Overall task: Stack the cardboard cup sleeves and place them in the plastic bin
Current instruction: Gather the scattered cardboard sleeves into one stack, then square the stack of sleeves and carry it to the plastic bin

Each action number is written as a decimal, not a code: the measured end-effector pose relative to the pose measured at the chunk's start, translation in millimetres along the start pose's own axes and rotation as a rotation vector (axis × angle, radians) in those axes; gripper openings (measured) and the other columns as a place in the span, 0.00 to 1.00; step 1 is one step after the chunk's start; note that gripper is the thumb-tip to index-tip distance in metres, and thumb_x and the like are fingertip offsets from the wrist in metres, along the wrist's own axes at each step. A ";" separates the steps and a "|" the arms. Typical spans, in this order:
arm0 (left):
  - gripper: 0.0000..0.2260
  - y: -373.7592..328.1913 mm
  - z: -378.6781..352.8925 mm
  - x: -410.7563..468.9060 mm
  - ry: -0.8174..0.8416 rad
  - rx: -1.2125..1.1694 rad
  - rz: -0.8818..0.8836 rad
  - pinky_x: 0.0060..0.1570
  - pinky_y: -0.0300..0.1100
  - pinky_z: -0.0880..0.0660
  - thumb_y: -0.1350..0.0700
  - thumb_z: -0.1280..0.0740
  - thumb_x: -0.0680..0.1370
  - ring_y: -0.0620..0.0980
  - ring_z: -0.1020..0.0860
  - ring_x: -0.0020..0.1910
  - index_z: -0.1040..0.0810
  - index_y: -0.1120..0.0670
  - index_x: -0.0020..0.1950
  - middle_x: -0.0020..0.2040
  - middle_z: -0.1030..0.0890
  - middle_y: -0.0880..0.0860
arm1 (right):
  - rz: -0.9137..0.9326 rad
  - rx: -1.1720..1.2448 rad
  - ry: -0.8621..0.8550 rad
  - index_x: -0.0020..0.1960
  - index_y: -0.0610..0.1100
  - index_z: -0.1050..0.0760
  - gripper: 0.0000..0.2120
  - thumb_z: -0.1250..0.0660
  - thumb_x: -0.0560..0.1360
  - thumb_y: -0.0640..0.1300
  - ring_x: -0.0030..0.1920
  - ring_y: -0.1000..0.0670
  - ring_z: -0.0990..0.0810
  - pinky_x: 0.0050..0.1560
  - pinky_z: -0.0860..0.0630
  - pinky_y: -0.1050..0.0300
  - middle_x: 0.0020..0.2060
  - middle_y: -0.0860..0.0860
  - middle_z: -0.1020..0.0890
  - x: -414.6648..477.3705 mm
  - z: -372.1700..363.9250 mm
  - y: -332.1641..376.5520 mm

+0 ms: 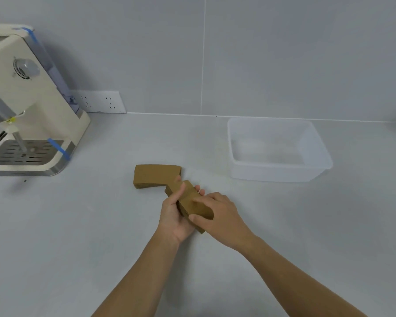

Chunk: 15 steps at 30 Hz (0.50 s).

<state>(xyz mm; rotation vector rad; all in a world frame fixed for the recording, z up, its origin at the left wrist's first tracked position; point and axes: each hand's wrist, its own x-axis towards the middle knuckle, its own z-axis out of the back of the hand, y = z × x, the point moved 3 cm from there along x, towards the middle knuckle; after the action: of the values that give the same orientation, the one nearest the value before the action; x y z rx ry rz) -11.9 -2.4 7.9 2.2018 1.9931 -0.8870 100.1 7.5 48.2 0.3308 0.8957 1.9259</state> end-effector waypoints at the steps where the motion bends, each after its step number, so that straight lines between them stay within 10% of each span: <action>1: 0.18 -1.8 0.0 0.1 0.006 0.015 -0.015 0.50 0.49 0.21 0.56 0.27 0.67 0.54 0.19 0.43 0.21 0.44 0.55 0.44 0.19 0.55 | 0.011 0.007 -0.003 0.63 0.57 0.29 0.21 0.37 0.70 0.57 0.56 0.54 0.35 0.58 0.42 0.60 0.56 0.54 0.29 0.6 0.1 1.4; 15: 0.28 -31.9 -3.0 -13.8 0.055 0.588 0.081 0.44 0.54 0.20 0.71 0.31 0.68 0.55 0.18 0.41 0.27 0.48 0.64 0.44 0.16 0.57 | 0.126 0.283 -0.146 0.47 0.50 0.21 0.05 0.33 0.73 0.42 0.40 0.65 0.26 0.42 0.31 0.75 0.42 0.58 0.21 26.9 44.9 24.8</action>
<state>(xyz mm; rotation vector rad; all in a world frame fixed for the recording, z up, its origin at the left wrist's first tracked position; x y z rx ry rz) -40.4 -8.1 27.1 2.5816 1.8101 -1.5808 95.5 43.7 93.3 0.7010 1.0713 1.8611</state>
